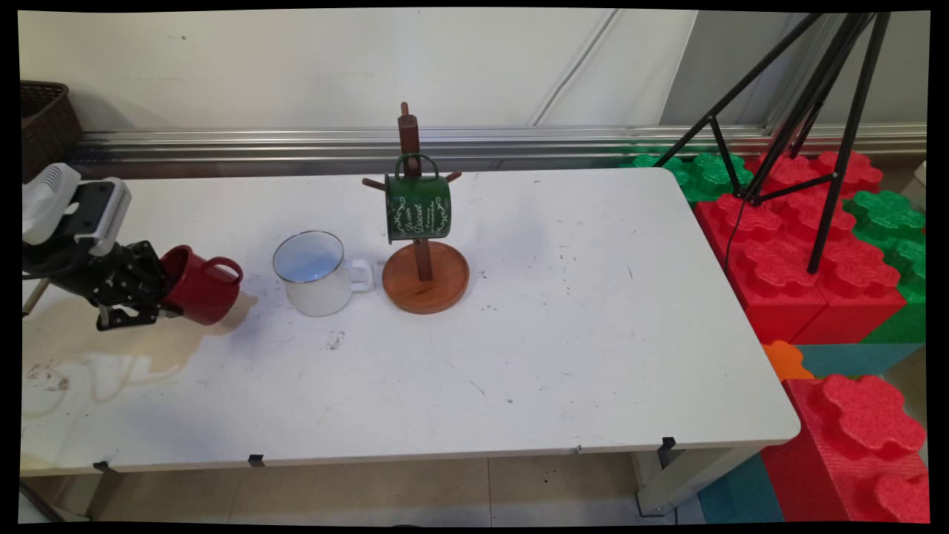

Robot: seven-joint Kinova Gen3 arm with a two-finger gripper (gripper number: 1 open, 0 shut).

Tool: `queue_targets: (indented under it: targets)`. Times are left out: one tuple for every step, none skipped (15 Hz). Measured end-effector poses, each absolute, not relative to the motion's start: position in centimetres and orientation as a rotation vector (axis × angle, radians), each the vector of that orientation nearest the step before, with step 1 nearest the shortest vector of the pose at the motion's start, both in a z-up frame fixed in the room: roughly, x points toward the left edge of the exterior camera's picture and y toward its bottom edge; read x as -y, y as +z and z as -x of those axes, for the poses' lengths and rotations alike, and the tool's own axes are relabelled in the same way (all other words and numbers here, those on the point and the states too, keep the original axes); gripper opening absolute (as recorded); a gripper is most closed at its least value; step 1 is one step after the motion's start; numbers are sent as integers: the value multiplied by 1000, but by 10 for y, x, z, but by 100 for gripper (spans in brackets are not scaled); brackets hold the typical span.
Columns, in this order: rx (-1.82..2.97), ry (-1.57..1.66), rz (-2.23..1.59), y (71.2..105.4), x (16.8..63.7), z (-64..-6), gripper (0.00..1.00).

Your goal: Place the picked object on the table

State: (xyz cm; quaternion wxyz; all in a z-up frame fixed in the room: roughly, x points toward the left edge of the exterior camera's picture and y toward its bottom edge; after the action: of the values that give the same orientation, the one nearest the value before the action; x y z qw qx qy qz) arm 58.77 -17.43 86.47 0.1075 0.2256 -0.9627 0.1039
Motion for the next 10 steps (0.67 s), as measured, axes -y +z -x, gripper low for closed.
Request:
queue_targets:
  targets:
    - [2836,305,-663,864,174,-588,0]
    - [2840,301,-662,862,174,-588,0]
    - [2846,297,-660,860,173,-588,0]
    - [2853,293,-659,858,172,-588,0]
    - [2857,287,-657,857,170,-588,0]
    - [2860,283,-656,856,169,-588,0]
    - [2864,276,-654,855,168,-588,0]
    - [2866,270,-652,854,166,-587,0]
    - [2868,264,-651,853,165,-587,0]
    - [2869,260,-649,852,164,-586,0]
